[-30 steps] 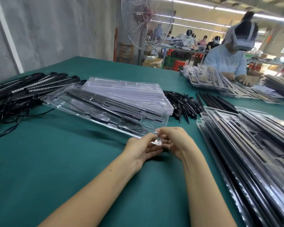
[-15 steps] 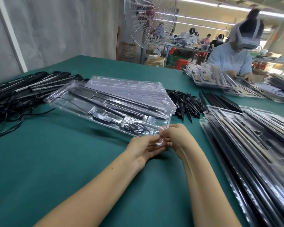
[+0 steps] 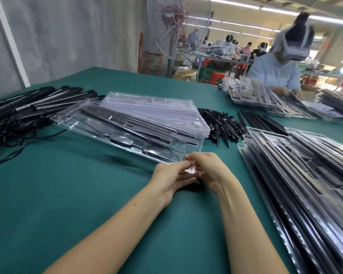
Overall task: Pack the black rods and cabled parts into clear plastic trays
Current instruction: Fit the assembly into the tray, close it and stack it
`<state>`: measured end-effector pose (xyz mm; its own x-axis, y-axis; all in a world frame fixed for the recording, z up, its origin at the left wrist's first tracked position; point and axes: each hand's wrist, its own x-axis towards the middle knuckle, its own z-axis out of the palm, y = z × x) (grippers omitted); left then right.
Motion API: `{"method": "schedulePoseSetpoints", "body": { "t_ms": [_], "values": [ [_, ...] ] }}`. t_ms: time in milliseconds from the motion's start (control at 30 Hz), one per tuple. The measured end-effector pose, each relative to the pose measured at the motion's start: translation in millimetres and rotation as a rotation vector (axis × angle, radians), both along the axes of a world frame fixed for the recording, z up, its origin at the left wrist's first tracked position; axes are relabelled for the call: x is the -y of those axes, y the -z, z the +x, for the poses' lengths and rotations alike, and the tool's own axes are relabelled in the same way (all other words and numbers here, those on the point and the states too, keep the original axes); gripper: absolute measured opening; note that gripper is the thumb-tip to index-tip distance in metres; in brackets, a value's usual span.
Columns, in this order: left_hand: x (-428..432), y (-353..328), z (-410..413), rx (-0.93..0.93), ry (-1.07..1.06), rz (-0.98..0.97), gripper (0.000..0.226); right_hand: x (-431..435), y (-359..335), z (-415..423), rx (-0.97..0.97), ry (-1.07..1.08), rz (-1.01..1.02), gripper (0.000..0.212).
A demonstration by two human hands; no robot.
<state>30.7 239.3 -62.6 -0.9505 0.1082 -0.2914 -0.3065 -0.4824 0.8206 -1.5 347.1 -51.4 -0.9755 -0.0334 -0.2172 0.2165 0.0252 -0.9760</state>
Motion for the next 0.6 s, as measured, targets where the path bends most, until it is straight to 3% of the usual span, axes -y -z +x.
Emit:
{"method": "schedulePoseSetpoints", "body": {
  "t_ms": [233,433,533,600],
  "values": [
    [-0.2,3.1,-1.0,-0.023,0.012,0.011,0.011,-2.5,-0.9,-0.3,-0.024,-0.046,-0.042,0.019],
    [6.1,-4.3,-4.4,0.058,0.131,0.086,0.009,3.5,0.3,-0.3,-0.044,0.089,-0.067,0.018],
    [25.4,-10.3,-9.3,0.175,0.191,0.169,0.042,1.7,-1.9,-1.9,-0.094,0.253,-0.044,0.025],
    [45.8,-12.5,-19.7,0.191,0.025,0.244,0.061,-9.7,-5.5,-3.0,-0.085,0.403,-0.132,0.028]
  ]
}}
